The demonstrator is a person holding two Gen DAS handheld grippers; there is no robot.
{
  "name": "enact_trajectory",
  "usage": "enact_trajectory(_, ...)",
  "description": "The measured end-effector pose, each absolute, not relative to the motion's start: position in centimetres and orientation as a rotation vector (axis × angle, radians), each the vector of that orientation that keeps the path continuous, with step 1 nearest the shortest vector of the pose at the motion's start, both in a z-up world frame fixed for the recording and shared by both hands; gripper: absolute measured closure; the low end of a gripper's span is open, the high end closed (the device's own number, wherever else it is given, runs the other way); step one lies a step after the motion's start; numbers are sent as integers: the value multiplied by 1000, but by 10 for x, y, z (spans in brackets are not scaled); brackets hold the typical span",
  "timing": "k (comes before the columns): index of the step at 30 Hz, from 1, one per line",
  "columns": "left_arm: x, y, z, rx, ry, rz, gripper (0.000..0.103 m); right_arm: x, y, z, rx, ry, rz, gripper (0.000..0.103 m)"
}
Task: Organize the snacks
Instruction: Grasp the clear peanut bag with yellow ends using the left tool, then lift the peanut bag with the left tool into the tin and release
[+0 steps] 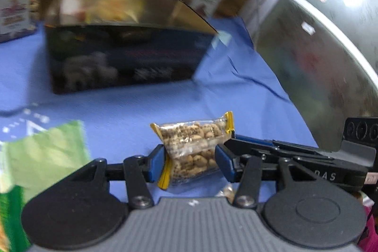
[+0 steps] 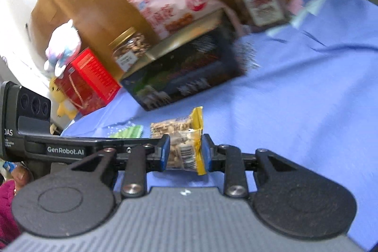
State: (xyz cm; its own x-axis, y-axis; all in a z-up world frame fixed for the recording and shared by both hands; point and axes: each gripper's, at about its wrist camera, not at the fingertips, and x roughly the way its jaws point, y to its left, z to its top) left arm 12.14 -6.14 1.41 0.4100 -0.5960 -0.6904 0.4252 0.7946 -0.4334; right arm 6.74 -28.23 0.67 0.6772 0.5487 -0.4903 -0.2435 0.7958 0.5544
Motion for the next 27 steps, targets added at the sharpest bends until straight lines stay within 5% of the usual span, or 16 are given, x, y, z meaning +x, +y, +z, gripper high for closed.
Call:
enact_trajectory(7, 108, -77, 14, -159, 956, -704, 56, 40, -301, -4, 503, 654, 398, 58)
enact_trajectory(14, 115, -70, 22, -196, 946, -678, 51, 18, -288, 0, 257, 561, 380, 29)
enact_trajectory(22, 119, -90, 9, -184, 979, -701, 51, 34, -268, -8, 85, 577, 378, 29)
enact_trajectory(27, 112, -99, 9, -145, 956, -720, 52, 31, -258, -7, 46, 555, 370, 48)
